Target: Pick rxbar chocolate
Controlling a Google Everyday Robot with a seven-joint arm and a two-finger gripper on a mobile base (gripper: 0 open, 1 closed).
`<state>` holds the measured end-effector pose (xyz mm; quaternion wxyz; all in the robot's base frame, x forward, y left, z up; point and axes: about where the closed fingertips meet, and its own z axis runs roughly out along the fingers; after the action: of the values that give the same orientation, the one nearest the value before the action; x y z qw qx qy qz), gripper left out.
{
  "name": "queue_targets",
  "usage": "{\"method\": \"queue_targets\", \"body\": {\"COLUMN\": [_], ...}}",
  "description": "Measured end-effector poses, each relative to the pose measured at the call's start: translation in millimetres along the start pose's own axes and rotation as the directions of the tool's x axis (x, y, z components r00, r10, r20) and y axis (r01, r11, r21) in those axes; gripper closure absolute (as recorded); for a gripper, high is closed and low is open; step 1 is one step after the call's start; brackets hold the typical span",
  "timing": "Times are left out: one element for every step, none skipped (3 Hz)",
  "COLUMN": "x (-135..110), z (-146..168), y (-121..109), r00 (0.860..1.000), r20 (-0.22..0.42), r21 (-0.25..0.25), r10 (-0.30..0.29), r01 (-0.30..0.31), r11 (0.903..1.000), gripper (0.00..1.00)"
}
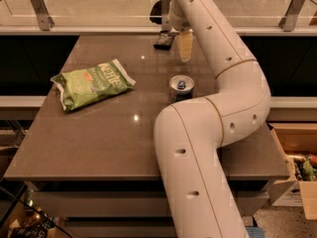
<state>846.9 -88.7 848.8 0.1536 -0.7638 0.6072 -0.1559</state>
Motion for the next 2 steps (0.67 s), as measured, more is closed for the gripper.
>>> {"method": "queue_targets", "body": {"x": [7.2, 12.0], "z": [-17.4, -34.6], "y": [-4.0, -6.4], "r00": [0.999, 0.997], "r20": [-0.036, -0.073], "r21": [0.016, 0.025], "r10": [0.014, 0.021], "r01": [-0.013, -0.020], "r11": [0.9998, 0.9995], "gripper": [0.00, 0.00]}}
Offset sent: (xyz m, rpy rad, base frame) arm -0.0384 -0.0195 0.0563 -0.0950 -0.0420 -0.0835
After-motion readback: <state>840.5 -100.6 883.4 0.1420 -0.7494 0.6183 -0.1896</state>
